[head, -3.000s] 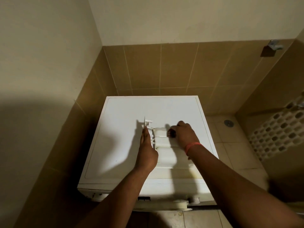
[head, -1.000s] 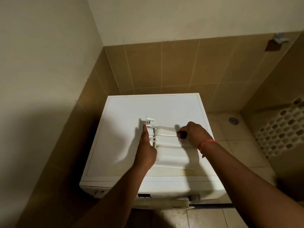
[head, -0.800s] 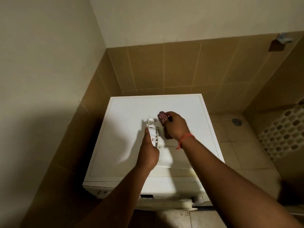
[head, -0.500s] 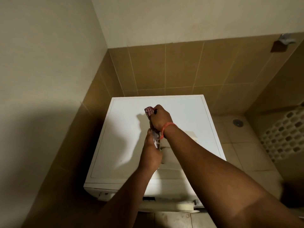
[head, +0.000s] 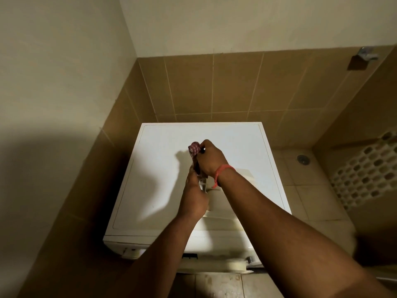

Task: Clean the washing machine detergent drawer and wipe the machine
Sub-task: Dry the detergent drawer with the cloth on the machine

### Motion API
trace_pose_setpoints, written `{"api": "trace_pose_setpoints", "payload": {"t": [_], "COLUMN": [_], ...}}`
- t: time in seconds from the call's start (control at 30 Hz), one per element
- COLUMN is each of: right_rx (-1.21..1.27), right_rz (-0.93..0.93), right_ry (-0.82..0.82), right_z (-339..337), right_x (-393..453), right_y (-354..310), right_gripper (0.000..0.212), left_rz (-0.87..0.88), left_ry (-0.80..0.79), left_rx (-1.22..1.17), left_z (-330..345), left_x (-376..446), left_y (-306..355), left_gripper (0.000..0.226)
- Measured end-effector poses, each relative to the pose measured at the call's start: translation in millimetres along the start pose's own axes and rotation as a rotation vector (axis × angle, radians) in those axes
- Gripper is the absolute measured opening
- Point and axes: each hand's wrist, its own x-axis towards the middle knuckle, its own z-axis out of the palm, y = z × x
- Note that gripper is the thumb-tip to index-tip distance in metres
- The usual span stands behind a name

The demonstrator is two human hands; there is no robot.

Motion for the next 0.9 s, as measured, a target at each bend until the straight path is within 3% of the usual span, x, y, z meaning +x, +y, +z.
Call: {"api": "trace_pose_setpoints", "payload": {"t": [0.13, 0.3, 0.53, 0.7, 0.83, 0.9], "right_rx": [0.042, 0.229, 0.032, 0.086, 0.062, 0.17], "right_rz": [0.001, 0.042, 0.001, 0.013, 0.008, 0.011], "right_ry": [-0.062, 0.083, -0.044, 0.02, -0.047, -0.083], "right_z": [-5.5, 1.9, -4.5, -2.8, -1.3, -5.8], "right_x": [-0.2, 8.8, 6.2, 31.4, 17.7, 9.9], "right_y": [11.3, 0.7, 7.1, -10.0, 7.7, 20.7], "right_gripper": [0.014, 0.016, 0.011, 0.01, 0.012, 0.012], "left_rz": [0.015, 0.007, 0.021, -0.008, 0.028, 0.051], "left_ry": [0.021, -0.007, 0.008, -0.004, 0.012, 0.026], "left_rx": [-0.012, 0.006, -0.003, 0.025, 0.005, -0.005], "left_z": [0.4, -1.6, -1.4, -2.1, -3.8, -3.2], "left_x": [0.4, -0.2, 1.8, 1.6, -1.8, -1.1], "left_y": [-0.3, -0.4, -4.2, -4.9, -0.3, -0.5], "left_gripper": [0.079, 0.083, 0.078, 0.088, 0.085, 0.081]}}
